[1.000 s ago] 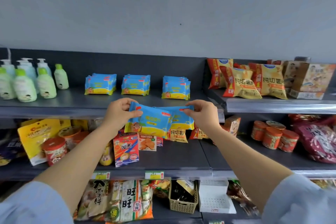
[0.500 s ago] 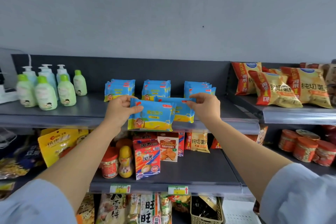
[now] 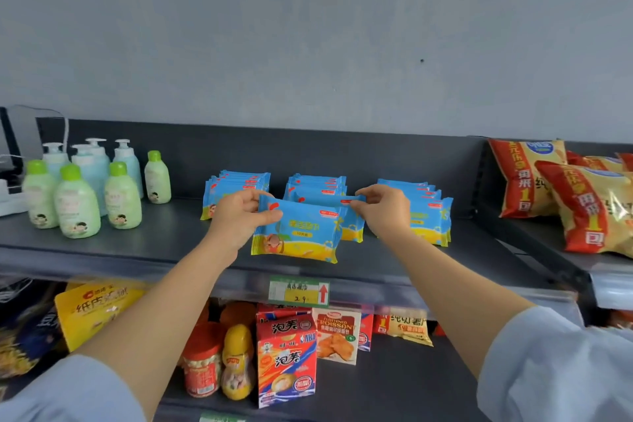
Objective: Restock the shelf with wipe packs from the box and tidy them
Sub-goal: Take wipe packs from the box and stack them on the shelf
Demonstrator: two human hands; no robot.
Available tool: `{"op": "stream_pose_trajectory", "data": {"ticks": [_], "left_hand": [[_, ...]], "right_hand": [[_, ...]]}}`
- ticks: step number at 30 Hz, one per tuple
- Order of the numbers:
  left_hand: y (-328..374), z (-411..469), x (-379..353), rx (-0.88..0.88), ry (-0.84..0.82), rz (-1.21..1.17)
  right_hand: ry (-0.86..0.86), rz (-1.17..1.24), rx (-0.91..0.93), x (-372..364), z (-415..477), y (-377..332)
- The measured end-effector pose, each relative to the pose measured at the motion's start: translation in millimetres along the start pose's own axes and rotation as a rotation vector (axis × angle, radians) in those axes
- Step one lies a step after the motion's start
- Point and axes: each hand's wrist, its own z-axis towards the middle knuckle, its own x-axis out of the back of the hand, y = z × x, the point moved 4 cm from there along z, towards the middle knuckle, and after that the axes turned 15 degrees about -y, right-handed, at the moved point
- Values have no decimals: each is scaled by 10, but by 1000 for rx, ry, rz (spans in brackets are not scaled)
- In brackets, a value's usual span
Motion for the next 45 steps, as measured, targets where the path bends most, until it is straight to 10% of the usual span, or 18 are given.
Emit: {"op": "stream_pose_trajectory", "data": {"ticks": [28, 45], "left_hand": [[-457, 1029, -24, 77, -145, 97], [-686, 1374, -99, 91, 37, 494]], "right_hand": [[24, -26, -152, -317, 853, 375], [19, 26, -164, -338, 870, 503]]}}
